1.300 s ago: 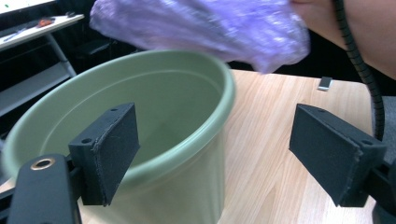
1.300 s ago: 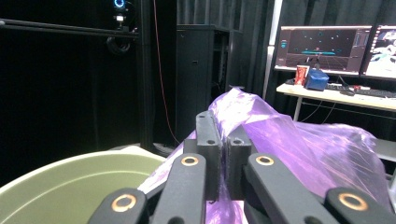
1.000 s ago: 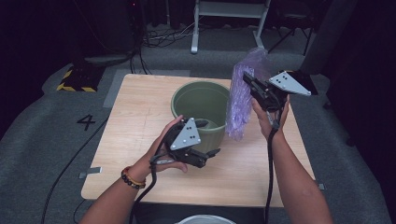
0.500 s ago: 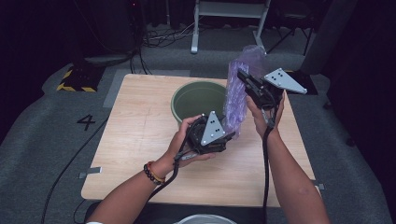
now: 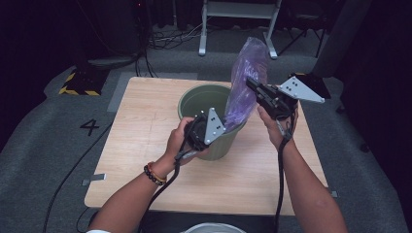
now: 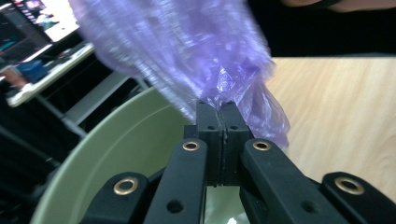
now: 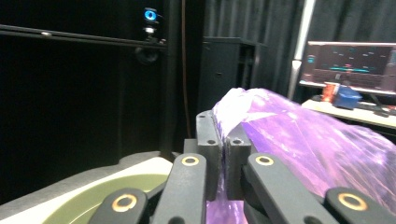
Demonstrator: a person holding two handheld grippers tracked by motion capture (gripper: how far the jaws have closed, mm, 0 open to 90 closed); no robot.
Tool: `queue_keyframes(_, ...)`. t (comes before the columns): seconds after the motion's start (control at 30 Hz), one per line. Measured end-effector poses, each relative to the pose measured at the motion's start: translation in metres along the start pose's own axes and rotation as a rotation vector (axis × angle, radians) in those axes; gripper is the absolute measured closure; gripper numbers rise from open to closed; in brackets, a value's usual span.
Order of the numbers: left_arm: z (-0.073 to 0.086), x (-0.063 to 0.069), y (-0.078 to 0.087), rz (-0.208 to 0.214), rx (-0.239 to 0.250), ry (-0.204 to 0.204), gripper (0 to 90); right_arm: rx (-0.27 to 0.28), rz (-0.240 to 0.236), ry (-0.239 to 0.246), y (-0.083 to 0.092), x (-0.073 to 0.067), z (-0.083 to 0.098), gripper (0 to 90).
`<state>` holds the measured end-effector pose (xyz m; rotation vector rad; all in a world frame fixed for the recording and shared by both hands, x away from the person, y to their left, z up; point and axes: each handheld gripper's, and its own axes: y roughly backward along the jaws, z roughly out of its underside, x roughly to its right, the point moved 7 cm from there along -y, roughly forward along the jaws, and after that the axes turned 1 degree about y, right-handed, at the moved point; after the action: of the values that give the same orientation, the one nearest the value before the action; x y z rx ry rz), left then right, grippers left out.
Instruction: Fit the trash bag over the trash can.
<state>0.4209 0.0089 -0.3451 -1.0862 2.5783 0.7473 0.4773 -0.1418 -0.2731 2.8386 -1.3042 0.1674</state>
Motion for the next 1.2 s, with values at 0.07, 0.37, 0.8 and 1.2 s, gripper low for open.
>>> queue_keyframes(0.07,0.006,-0.010,0.004,-0.027,-0.015,0.002,89.7,-0.008,-0.025,-0.010,0.002,-0.001,0.006,88.6)
queue_keyframes(0.37,0.034,-0.042,0.006,-0.050,-0.100,0.013,84.4,-0.062,-0.148,0.031,0.007,-0.026,0.040,88.1)
queue_keyframes(0.8,0.035,-0.041,0.015,0.142,0.015,0.126,27.5,-0.138,-0.088,0.123,0.006,-0.051,0.075,86.8)
queue_keyframes(1.2,0.013,-0.005,-0.002,0.228,-0.017,0.014,31.0,-0.139,-0.115,0.107,0.010,-0.061,0.079,83.9)
